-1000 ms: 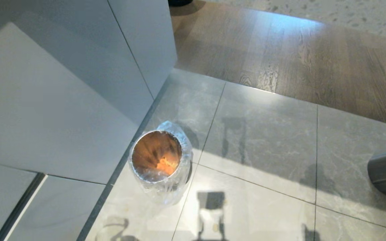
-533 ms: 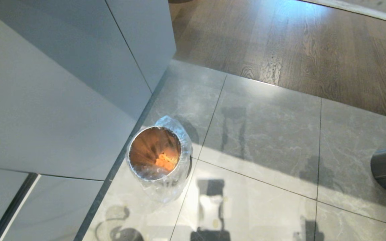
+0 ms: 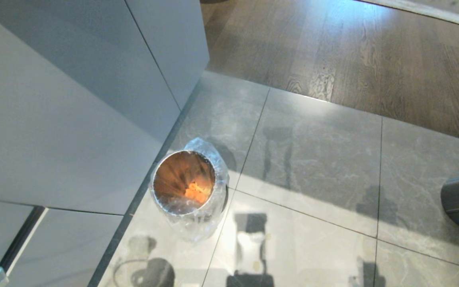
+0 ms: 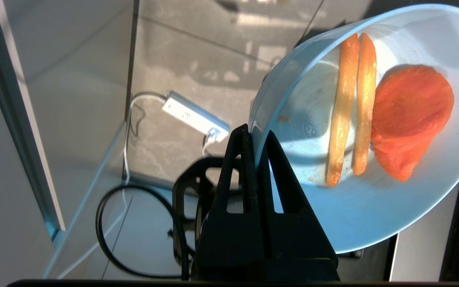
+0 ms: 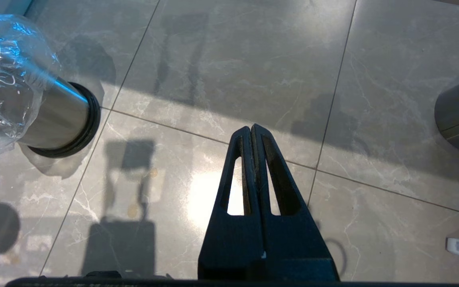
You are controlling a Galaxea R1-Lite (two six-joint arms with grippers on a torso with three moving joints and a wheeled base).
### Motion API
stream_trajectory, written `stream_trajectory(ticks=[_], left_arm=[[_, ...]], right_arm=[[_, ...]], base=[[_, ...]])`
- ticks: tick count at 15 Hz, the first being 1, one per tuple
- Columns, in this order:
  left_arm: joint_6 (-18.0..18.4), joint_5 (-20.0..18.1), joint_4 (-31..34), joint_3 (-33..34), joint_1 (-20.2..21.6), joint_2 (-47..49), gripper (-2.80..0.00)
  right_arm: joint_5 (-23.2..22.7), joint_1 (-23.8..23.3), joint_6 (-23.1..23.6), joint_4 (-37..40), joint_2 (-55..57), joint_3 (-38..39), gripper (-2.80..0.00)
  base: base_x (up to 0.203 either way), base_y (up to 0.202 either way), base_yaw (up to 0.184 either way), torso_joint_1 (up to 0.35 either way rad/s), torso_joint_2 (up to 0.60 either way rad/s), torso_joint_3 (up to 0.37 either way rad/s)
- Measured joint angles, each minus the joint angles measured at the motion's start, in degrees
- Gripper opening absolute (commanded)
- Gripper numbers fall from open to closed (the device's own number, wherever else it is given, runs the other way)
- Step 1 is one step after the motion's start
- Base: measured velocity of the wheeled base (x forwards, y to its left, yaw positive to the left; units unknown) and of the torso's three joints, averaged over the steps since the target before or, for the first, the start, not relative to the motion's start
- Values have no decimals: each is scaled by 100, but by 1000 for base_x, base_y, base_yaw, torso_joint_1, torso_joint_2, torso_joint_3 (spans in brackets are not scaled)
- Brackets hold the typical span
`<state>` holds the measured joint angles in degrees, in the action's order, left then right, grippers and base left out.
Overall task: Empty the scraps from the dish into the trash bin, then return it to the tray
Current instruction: Move the bowl over the trash can
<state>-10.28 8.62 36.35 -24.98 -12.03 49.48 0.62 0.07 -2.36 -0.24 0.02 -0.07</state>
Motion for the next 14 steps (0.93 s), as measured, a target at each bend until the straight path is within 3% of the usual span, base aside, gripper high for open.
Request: stream_trajectory(ticks=[9, 14], left_arm=[[25, 187, -996, -234, -93, 471, -280], [25, 551, -1426, -378, -680, 574, -280]], right_arm=[[1, 0, -2, 1, 0, 0, -280], [0, 0, 0, 0, 0, 0, -280]], base=[[0, 0, 0, 0, 0, 0], [0, 0, 0, 0, 0, 0]])
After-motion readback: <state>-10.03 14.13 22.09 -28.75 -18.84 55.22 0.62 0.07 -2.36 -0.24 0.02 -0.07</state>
